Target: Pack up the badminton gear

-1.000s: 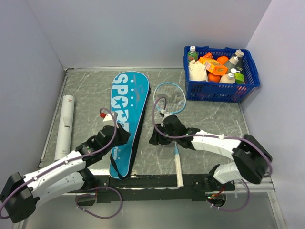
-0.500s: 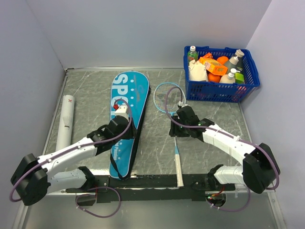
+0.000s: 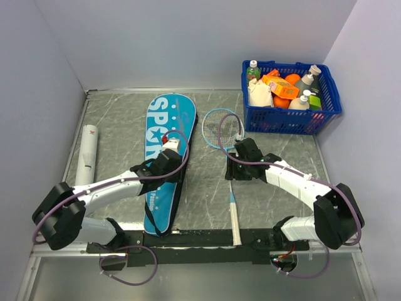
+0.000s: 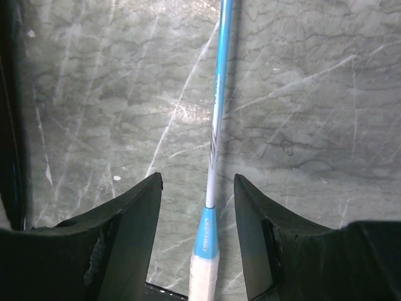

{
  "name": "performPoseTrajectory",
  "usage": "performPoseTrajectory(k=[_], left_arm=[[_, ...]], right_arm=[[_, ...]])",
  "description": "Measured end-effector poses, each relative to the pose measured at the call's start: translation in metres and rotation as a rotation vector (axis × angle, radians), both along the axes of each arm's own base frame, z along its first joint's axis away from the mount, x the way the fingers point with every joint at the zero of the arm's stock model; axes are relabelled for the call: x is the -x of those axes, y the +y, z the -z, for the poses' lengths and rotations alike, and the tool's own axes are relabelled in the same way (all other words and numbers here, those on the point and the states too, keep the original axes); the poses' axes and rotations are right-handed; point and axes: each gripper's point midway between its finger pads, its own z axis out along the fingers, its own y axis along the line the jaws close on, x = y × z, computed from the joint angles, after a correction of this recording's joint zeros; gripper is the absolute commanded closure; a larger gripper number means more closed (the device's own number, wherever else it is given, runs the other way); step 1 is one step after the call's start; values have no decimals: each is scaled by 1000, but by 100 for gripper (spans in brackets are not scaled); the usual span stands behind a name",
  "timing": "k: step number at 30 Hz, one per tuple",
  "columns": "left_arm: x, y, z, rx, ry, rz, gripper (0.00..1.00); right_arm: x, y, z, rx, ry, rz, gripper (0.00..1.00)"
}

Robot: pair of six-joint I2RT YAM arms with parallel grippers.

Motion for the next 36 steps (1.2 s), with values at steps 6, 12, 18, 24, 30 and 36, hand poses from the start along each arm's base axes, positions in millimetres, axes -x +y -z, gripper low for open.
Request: performPoseTrajectory(k=[6, 12, 18, 24, 30, 36], left_arm=[[-2, -1, 7, -43, 1, 13, 55], [1, -1, 18, -85, 11, 22, 72], [1, -1, 22, -103, 16, 31, 99], [1, -1, 22, -107, 14, 37, 99], [2, -1, 9, -81, -10, 35, 99], [2, 1, -7, -54, -39, 32, 99]], right_arm=[[0, -1, 5, 3, 20, -1, 43], [1, 1, 6, -7, 29, -9, 43], [1, 2, 9, -8, 39, -11, 43], [2, 1, 23, 10, 86, -7, 46], [-16, 9, 27, 26, 110, -7, 52], [-35, 14, 29, 52, 101, 4, 55]])
